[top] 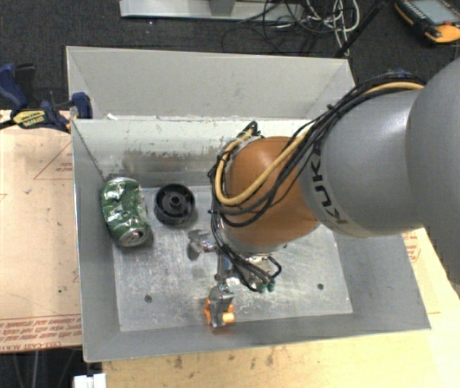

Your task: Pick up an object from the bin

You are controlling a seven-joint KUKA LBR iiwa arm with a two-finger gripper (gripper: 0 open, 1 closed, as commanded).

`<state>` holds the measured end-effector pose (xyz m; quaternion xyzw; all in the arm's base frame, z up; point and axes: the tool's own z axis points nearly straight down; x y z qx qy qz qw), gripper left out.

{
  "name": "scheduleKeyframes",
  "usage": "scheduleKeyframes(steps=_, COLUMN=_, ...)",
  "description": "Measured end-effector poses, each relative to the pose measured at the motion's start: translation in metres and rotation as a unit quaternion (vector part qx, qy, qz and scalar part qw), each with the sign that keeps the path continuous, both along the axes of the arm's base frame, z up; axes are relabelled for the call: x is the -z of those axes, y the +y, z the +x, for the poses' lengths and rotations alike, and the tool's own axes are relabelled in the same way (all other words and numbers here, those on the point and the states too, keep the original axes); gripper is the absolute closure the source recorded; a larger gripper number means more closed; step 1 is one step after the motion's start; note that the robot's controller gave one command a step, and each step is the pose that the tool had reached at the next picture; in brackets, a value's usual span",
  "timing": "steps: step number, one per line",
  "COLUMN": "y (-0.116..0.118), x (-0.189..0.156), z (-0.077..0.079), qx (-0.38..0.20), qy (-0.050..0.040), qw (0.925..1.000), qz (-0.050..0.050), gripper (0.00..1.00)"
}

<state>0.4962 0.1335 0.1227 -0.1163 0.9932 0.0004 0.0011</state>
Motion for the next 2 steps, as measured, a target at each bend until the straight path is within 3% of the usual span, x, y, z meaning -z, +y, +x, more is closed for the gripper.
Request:
scheduleKeyframes(steps=1, y=0.0, x=0.0, z=0.0, qx=0.0, qy=0.0005, qw=1.0, qz=0.0, gripper=0.0)
scheduleKeyframes(steps=2, y=-0.014, x=0.05, z=-0.007, qx=-0.156, qy=-0.0024, qw=0.9878, qz=-0.001, gripper=1.0)
